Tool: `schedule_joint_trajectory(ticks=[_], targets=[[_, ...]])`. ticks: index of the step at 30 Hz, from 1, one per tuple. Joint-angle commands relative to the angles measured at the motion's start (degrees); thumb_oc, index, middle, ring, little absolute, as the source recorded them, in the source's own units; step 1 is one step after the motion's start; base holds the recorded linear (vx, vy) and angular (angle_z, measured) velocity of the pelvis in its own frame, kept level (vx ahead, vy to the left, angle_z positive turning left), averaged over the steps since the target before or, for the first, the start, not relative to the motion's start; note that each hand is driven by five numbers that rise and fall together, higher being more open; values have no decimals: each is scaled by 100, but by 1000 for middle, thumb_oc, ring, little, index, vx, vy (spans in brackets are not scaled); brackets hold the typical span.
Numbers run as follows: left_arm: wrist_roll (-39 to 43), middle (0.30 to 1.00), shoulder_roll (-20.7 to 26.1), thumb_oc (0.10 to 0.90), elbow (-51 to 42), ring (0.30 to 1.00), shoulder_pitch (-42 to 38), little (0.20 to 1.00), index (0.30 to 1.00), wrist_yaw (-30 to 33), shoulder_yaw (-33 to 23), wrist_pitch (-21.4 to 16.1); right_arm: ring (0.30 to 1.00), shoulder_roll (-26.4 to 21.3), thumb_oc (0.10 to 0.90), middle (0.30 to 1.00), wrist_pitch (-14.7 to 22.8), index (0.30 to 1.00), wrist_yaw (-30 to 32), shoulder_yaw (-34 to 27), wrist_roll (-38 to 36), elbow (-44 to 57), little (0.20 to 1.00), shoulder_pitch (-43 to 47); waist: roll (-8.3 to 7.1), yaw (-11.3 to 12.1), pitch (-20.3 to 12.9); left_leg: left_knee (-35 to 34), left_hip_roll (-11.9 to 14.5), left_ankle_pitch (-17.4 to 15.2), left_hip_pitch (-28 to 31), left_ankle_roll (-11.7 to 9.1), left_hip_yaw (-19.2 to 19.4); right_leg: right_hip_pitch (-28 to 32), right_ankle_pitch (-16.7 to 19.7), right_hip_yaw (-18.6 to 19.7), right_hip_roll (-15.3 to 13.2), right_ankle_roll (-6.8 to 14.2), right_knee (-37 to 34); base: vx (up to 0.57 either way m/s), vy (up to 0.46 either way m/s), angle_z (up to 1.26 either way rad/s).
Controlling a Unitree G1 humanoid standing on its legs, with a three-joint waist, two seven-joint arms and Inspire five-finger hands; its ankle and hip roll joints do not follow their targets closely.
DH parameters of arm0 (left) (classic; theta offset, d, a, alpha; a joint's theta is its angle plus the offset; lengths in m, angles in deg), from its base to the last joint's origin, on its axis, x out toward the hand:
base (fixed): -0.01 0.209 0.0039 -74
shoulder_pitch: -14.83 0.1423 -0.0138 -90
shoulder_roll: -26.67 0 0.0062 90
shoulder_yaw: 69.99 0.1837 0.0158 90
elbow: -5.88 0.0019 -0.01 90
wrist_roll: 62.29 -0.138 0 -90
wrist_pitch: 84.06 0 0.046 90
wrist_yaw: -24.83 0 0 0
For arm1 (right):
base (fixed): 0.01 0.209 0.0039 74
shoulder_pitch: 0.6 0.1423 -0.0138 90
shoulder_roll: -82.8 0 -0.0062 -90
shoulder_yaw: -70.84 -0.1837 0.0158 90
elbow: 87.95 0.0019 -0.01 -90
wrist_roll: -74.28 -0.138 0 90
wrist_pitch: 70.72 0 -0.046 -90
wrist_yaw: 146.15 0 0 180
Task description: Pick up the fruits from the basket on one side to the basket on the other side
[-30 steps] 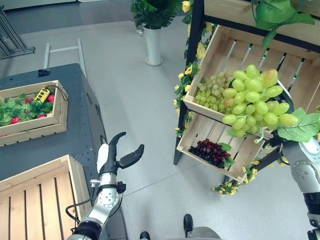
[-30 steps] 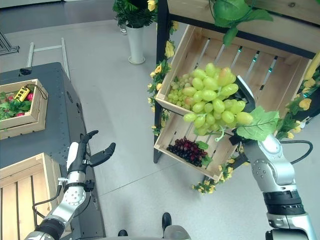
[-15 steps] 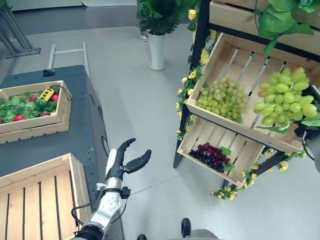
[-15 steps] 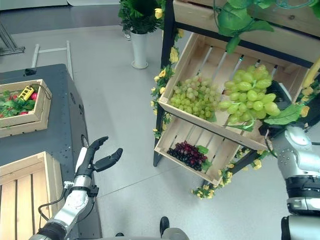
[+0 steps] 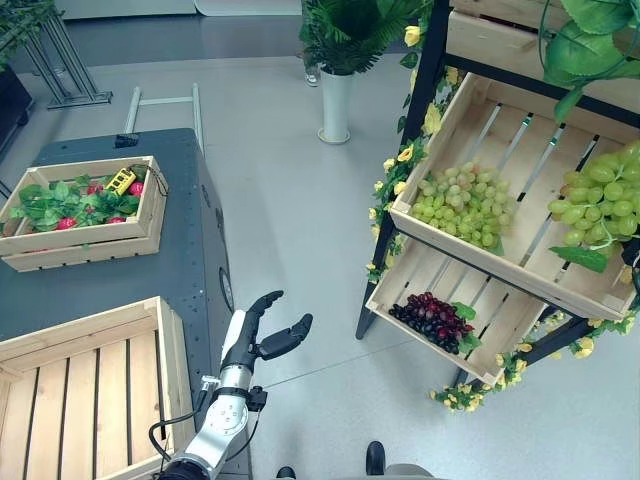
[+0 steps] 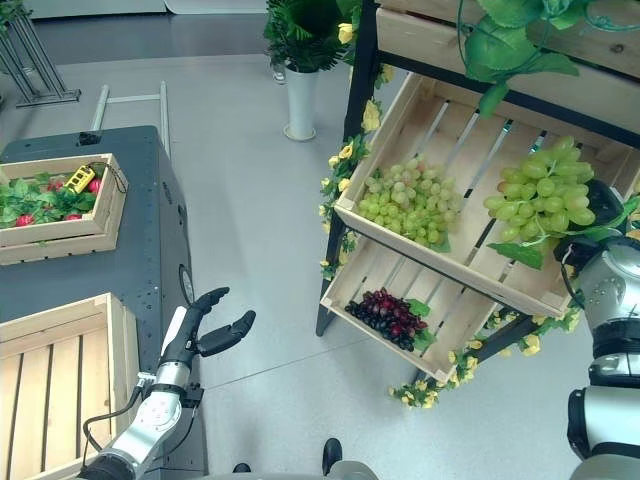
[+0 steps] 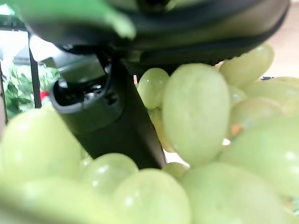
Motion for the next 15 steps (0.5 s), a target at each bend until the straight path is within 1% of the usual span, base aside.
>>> schedule_joint_trajectory(ticks=[1,5,6,7,8,9,10,11,15], targets=[[24,900,225,800,-440,900,-563,900,900,-39,316,-661,300,-772,400,300,478,300,-261,447,488,-214,300,1397,-235,243,-449,140,-288,-952,65,198,-243,542,-855,16,87,12,131,-7,12,5],[9,900,169,800,-411,900,-624,900,900,-65,444,-689,300,-642,400,300,527,300,-382,898,1301,-615,300,1706,-227,299,-434,124,-283,-940,80,204,-240,562,-864,-29,76,6,127,-8,15,6],[31,900,170,800,-397,900,-635,900,900,-84,458,-696,300,-619,400,300,528,300,-473,980,1476,-695,300,1744,-224,311,-428,118,-284,-935,82,208,-241,561,-863,-33,74,7,127,0,0,0],[39,900,161,800,-367,900,-645,900,900,-86,488,-692,300,-594,400,300,539,300,-577,1188,1714,-792,300,1847,-228,335,-418,128,-280,-929,77,213,-235,561,-863,-54,65,6,134,0,0,0],[45,900,164,800,-366,900,-643,900,900,-95,488,-682,361,-595,441,361,570,361,-627,1261,1806,-845,361,1875,-233,345,-411,137,-279,-929,73,215,-232,561,-864,-58,62,6,138,-15,4,3],[52,900,166,800,-367,900,-642,900,900,-100,486,-673,448,-596,499,448,593,448,-650,1320,1866,-876,448,1906,-233,348,-406,143,-278,-930,71,216,-229,561,-865,-61,59,7,142,-9,2,3],[55,900,170,800,-364,900,-641,900,900,-97,489,-667,794,-598,729,794,602,794,-667,1364,1962,-884,794,1925,-235,352,-401,148,-278,-931,69,218,-226,559,-866,-62,57,8,146,-12,5,4],[64,900,185,800,-358,900,-643,900,900,-104,489,-664,900,-612,800,900,647,900,-668,1504,2122,-926,900,1992,-239,361,-397,152,-279,-932,65,223,-220,555,-865,-70,50,13,149,-18,8,3],[50,900,231,800,-362,900,-624,900,900,-81,494,-706,900,-644,800,900,778,900,-611,1695,2306,-1049,900,2115,-241,383,-366,153,-281,-931,66,245,-212,549,-858,-79,39,26,163,-4,2,1]])
